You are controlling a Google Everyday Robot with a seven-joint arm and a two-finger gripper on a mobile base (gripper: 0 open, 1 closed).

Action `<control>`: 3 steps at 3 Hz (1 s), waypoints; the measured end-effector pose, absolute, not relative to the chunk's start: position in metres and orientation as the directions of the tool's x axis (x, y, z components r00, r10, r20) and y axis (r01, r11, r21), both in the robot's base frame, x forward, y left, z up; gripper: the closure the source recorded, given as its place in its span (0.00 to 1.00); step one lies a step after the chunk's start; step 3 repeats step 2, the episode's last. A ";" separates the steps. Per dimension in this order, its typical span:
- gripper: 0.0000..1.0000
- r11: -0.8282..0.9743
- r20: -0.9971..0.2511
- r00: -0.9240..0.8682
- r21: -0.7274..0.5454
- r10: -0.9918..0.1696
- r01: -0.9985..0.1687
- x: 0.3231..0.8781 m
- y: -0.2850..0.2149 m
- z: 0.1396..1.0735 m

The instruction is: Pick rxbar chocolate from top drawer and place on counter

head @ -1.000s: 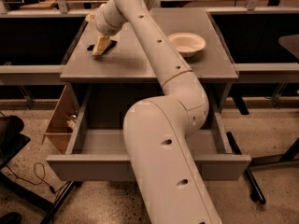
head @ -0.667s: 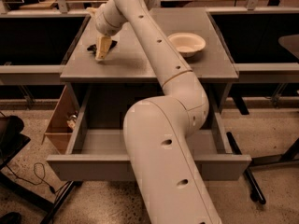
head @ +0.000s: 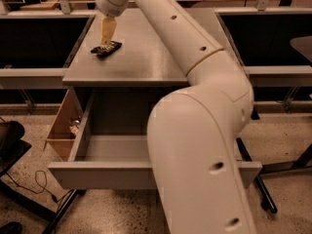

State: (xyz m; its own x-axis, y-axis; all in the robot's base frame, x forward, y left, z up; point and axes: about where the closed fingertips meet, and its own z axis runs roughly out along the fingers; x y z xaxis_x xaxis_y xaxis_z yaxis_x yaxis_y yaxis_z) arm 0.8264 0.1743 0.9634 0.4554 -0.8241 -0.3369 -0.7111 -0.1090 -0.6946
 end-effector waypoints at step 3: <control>0.00 0.057 -0.167 0.103 -0.746 -0.980 -0.663 0.749 0.032 1.058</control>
Offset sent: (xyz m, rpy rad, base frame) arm -0.2124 -0.1960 -0.0372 -0.3036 0.2883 -0.8739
